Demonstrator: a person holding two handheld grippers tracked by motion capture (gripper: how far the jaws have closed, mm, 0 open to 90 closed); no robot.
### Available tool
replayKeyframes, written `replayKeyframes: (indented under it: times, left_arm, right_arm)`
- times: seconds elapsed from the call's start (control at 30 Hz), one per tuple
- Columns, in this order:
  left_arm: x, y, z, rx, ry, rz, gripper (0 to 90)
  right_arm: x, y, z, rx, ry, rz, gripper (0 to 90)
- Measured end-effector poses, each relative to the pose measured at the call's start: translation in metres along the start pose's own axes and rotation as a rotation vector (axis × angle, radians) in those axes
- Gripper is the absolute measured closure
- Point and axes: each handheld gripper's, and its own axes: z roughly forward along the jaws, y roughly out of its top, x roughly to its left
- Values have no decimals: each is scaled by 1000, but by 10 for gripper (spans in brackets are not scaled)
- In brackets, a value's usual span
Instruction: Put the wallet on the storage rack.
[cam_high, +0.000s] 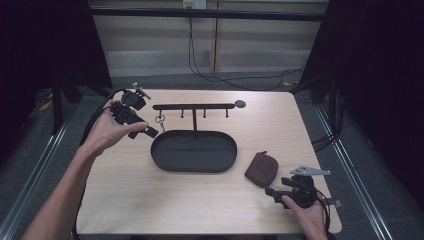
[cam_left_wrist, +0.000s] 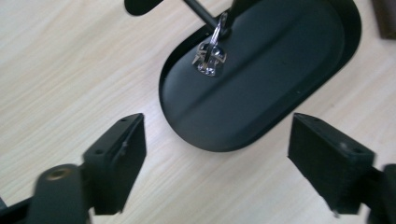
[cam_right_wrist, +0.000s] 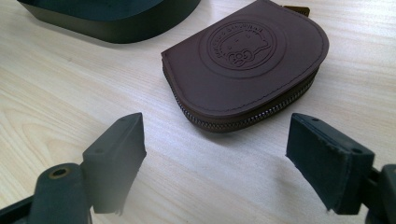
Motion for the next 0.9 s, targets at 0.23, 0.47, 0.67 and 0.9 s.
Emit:
replayKeyframes:
  times: [0.23,0.47,0.67,0.9]
  left_arm:
    - [5,-32,2,-60,24,-53,167]
    - [2,-62,7,-131,26,-54,178]
    - [-8,-83,9,-201,53,-80,182]
    - [-20,-109,14,-269,13,-118,160]
  right_arm:
    - [0,1,1,0,-1,0,193]
    - [0,1,0,-10,7,2,193]
    - [1,1,-1,-14,8,-5,194]
    - [0,1,-1,-16,11,5,193]
